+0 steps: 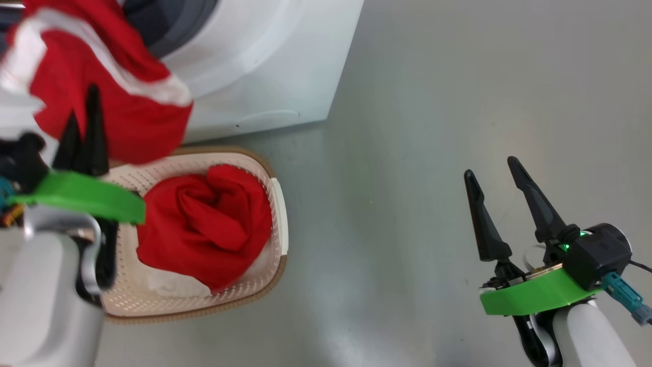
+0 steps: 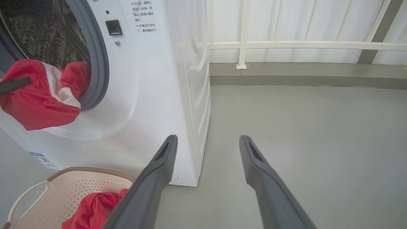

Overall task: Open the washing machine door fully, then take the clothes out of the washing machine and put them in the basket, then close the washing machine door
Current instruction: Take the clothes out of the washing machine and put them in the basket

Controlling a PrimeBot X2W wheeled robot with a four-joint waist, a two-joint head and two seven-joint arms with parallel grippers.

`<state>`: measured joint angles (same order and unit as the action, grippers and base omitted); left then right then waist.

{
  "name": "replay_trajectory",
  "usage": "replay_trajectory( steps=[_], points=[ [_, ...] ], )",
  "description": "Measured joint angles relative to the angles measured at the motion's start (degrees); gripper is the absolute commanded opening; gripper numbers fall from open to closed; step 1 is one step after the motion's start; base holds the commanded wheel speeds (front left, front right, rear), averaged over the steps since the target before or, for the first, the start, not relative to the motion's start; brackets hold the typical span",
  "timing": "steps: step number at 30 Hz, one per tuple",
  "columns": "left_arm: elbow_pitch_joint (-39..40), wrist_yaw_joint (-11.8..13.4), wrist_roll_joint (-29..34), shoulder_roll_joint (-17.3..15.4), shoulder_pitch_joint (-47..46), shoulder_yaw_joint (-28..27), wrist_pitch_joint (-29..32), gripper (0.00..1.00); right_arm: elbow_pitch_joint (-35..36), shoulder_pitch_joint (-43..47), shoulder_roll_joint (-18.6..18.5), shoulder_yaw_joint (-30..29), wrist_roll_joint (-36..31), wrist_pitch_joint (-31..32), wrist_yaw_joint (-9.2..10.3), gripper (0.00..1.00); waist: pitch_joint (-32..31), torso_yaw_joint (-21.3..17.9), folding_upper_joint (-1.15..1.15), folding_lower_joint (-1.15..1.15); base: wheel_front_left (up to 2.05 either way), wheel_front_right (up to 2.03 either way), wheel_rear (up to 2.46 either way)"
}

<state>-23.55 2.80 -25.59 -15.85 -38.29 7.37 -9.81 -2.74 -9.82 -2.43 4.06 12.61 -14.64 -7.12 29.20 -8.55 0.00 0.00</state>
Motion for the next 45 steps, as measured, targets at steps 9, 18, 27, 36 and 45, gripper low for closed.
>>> replay_trajectory(
  steps=[9, 18, 27, 36, 45],
  points=[
    [10.1, 3.3, -0.1, 0.7, 11.7, 1.5, 2.2, 0.0, 0.1, 2.8, 0.0, -1.7, 0.0, 0.0, 0.0, 1.0, -5.0, 1.0, 0.0, 0.0, 0.0, 0.0, 0.0],
    [14.7, 4.8, -0.3, 2.5, 19.0, 3.8, 3.5, 0.0, 0.0, 6.1, 0.0, -3.0, 0.0, 0.0, 0.0, 1.0, -10.7, 2.5, 0.0, 0.0, 0.0, 0.0, 0.0],
    [12.7, 4.7, -1.2, 4.4, 21.3, 6.0, 4.2, 0.0, 0.0, 7.4, 0.0, -3.4, 0.0, 0.0, 0.0, 1.0, -13.8, 4.0, 0.0, 0.0, 0.0, 0.0, 0.0],
    [7.0, 4.2, -2.9, 6.0, 22.1, 7.1, 4.5, 0.0, 0.5, 7.4, 0.0, -3.3, 0.0, 0.0, 0.0, 1.0, -12.6, 4.3, 0.0, 0.0, 0.0, 0.0, 0.0],
    [-4.6, 3.2, -3.4, 7.5, 19.0, 7.5, 1.4, 0.0, 0.9, 7.1, 0.0, -3.1, -0.1, 0.0, 0.0, 1.0, -9.3, 4.1, 0.0, 0.0, 0.0, 0.0, 0.0]
  ],
)
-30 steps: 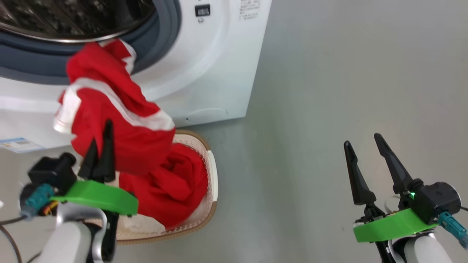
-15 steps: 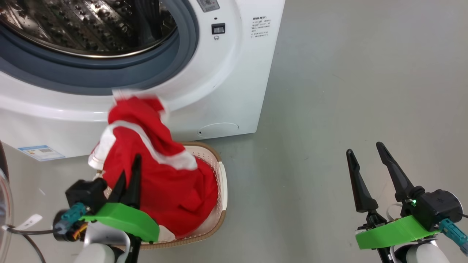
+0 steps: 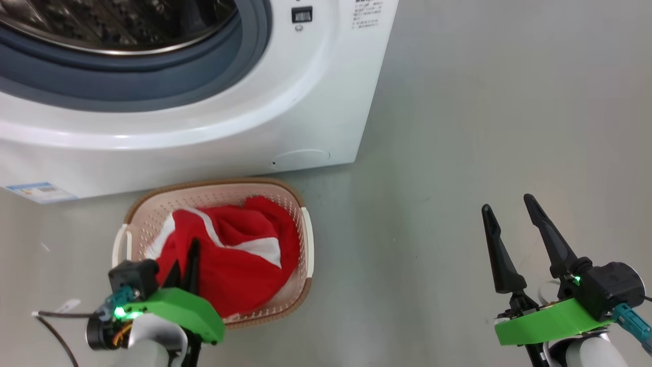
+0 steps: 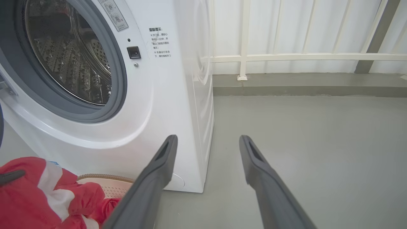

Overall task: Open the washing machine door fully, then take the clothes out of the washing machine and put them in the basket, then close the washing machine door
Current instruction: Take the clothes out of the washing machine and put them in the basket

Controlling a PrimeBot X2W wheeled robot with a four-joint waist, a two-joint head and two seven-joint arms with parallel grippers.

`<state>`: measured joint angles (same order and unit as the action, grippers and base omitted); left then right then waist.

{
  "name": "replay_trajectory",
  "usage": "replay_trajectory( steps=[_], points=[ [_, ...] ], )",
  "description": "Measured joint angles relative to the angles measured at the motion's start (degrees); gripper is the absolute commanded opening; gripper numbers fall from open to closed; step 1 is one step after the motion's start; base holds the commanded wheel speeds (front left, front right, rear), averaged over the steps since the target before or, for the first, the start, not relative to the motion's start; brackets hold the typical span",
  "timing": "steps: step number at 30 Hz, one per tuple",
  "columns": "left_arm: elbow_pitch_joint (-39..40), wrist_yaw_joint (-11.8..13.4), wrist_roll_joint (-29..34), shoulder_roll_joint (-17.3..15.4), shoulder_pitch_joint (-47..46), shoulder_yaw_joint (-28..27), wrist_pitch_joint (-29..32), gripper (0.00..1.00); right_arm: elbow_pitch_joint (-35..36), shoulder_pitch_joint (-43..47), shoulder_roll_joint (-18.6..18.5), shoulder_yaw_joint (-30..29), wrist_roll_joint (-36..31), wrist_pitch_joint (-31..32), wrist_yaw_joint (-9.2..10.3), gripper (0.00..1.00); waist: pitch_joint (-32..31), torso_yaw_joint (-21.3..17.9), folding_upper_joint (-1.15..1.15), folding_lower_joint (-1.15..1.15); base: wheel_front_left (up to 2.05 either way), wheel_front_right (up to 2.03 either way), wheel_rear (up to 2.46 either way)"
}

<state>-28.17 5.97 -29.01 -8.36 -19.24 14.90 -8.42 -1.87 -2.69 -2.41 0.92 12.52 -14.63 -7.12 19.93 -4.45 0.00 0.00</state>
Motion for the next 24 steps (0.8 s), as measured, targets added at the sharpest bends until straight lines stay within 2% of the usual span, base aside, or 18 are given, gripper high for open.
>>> replay_trajectory(
  steps=[13, 20, 24],
  points=[
    [-20.6, -3.0, 0.0, 2.1, -13.2, -0.5, -5.0, 0.0, 0.1, -2.9, 0.0, 1.0, -0.2, 0.0, 0.0, 1.0, 6.3, -0.8, 0.0, 0.0, 0.0, 0.0, 0.0],
    [-28.7, -4.2, 0.2, 2.8, -19.5, -1.9, -5.8, 0.0, -0.1, -5.7, 0.0, 1.8, -0.2, 0.0, 0.0, 1.0, 9.5, -1.7, 0.0, 0.0, 0.0, 0.0, 0.0],
    [-30.1, -5.0, 0.9, 3.1, -20.9, -2.7, -5.9, 0.0, -0.2, -6.2, 0.0, 2.4, 0.0, 0.0, 0.0, 1.0, 10.9, -2.3, 0.0, 0.0, 0.0, 0.0, 0.0]
  ],
)
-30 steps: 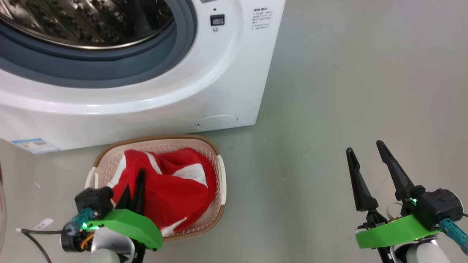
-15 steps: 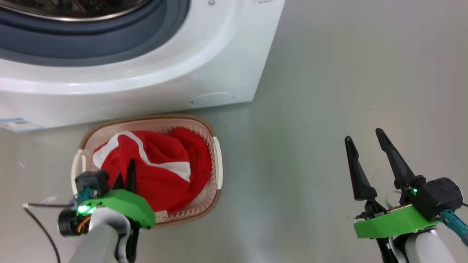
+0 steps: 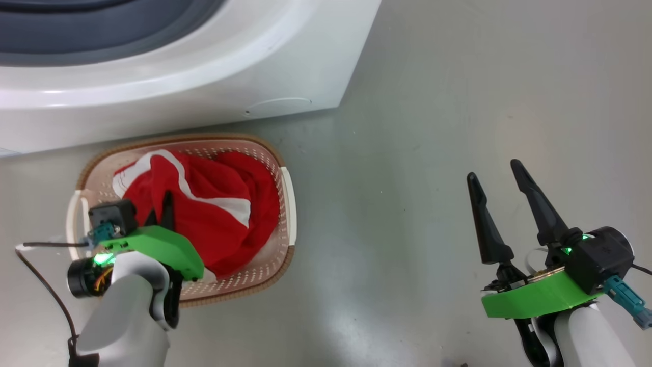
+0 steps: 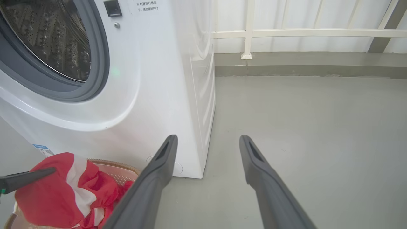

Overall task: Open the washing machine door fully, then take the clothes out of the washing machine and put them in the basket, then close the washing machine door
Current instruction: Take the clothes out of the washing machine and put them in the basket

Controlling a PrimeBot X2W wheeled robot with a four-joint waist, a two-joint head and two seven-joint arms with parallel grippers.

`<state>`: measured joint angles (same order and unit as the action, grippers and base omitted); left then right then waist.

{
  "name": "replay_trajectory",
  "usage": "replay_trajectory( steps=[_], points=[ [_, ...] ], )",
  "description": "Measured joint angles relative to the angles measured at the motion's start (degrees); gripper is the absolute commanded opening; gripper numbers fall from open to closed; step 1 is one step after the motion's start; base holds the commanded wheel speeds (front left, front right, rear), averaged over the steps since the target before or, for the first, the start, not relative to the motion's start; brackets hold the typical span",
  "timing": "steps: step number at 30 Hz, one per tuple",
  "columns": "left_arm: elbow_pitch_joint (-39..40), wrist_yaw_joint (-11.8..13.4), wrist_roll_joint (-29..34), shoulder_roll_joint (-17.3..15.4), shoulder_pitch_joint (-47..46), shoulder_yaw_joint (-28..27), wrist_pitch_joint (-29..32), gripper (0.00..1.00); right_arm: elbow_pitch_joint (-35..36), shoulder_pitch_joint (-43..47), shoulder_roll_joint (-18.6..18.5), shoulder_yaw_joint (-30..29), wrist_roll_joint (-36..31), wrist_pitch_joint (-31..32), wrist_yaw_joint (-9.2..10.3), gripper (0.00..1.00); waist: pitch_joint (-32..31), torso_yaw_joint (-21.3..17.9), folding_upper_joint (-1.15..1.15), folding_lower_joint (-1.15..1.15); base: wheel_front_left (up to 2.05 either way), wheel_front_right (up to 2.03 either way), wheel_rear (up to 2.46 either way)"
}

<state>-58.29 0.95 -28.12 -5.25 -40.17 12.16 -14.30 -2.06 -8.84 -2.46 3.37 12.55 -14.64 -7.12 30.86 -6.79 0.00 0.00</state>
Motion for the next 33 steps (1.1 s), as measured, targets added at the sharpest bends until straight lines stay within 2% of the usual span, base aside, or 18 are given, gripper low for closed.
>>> replay_trajectory(
  steps=[5, 6, 7, 8, 9, 16, 22, 33],
  points=[
    [-1.6, 0.0, 0.9, 0.4, -1.4, -1.0, 0.0, 0.0, -0.2, -1.3, 0.0, 0.9, 0.1, 0.0, 0.0, 1.0, 1.4, -0.6, 0.0, 0.0, 0.0, 0.0, 0.0],
    [-2.4, 0.0, 1.5, 0.5, -2.1, -1.6, 0.0, 0.15, -0.2, -1.9, 0.0, 0.9, 0.1, 0.0, 0.0, 1.0, 2.1, -0.8, 0.0, 0.0, 0.0, 0.0, 0.0],
    [-2.9, 0.0, 1.5, 0.5, -2.5, -1.8, 0.0, 0.39, -0.2, -2.1, 0.0, 1.0, 0.1, 0.0, 0.0, 1.0, 2.5, -0.8, 0.0, 0.0, 0.0, 0.0, 0.0],
    [-2.9, 0.0, 1.5, 0.5, -2.5, -1.8, 0.0, 0.65, -0.2, -2.1, 0.0, 1.0, 0.1, 0.0, 0.0, 1.0, 2.5, -0.8, 0.0, 0.0, 0.0, 0.0, 0.0],
    [-3.5, 0.0, 1.5, 0.5, -2.9, -2.1, 0.0, 1.0, -0.2, -2.2, 0.0, 1.0, 0.1, 0.0, 0.0, 1.0, 2.9, -0.9, 0.0, 0.0, 0.0, 0.0, 0.0],
    [-6.9, -1.4, 2.1, 0.6, -3.9, -2.8, 0.0, 1.0, -0.7, -3.1, 0.0, 1.0, 0.1, 0.0, 0.0, 1.0, 4.2, -1.4, 0.0, 0.0, 0.0, 0.0, 0.0],
    [-7.4, -1.5, 2.5, 0.8, -4.2, -3.0, 0.0, 1.0, -1.3, -3.3, 0.0, 1.0, 0.1, 0.0, 0.0, 1.0, 3.1, -0.8, 0.0, 0.0, 0.0, 0.0, 0.0],
    [-0.2, -2.0, 5.5, 1.2, -1.6, -4.1, 0.0, 1.0, -2.0, -3.1, 0.0, 0.9, 0.1, 0.0, 0.0, 1.0, -0.8, 0.3, 0.0, 0.0, 0.0, 0.0, 0.0]
  ],
)
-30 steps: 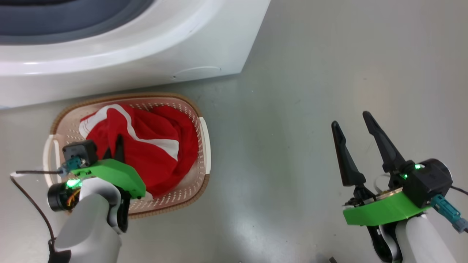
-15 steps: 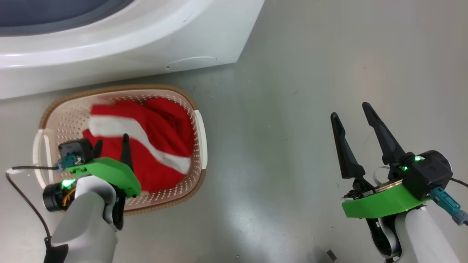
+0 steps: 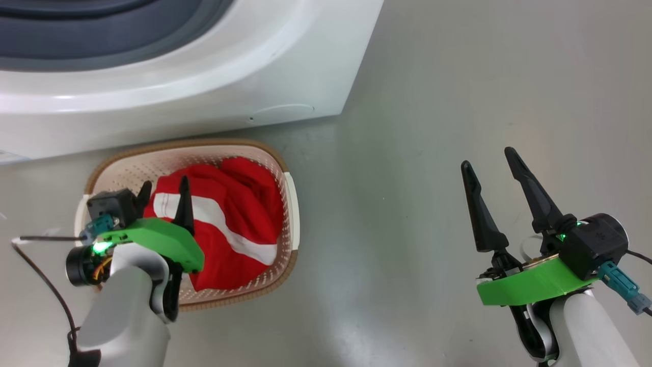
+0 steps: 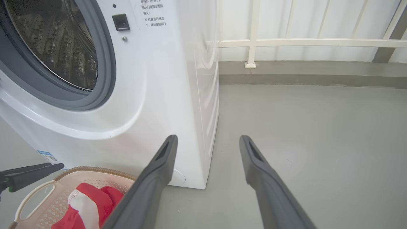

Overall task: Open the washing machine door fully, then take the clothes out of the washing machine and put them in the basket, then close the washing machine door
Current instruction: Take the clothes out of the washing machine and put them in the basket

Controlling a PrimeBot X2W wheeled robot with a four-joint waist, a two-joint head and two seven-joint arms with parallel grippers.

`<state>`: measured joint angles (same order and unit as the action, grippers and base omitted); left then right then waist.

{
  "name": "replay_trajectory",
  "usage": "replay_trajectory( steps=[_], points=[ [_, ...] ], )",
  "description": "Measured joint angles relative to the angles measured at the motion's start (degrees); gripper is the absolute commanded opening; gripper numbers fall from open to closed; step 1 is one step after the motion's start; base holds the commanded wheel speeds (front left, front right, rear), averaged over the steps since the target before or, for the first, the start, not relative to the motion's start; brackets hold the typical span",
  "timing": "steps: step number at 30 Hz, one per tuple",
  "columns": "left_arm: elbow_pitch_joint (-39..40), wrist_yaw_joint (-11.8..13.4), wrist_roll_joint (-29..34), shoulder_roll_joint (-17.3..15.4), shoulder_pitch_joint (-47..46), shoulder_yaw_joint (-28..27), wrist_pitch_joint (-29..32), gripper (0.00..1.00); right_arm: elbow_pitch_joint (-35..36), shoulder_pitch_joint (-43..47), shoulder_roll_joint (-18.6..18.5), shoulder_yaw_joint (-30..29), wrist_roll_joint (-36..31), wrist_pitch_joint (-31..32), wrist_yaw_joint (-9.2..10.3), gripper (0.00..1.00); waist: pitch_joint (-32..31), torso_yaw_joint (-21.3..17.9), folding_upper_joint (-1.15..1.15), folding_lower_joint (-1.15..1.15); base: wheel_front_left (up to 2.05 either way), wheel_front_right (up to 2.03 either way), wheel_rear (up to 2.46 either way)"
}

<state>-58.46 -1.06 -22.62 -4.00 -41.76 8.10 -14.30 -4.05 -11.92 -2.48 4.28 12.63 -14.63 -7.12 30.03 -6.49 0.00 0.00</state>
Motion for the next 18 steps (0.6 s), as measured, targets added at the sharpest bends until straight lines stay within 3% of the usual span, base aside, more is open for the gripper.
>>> replay_trajectory(
  steps=[18],
  points=[
    [23.6, -0.1, 5.0, 1.3, 15.6, -4.5, 0.0, 1.0, -1.0, 4.7, 0.0, -0.6, 0.5, 0.0, 0.0, 1.0, -10.0, 1.7, 0.0, 0.0, 0.0, 0.0, 0.0]
  ],
)
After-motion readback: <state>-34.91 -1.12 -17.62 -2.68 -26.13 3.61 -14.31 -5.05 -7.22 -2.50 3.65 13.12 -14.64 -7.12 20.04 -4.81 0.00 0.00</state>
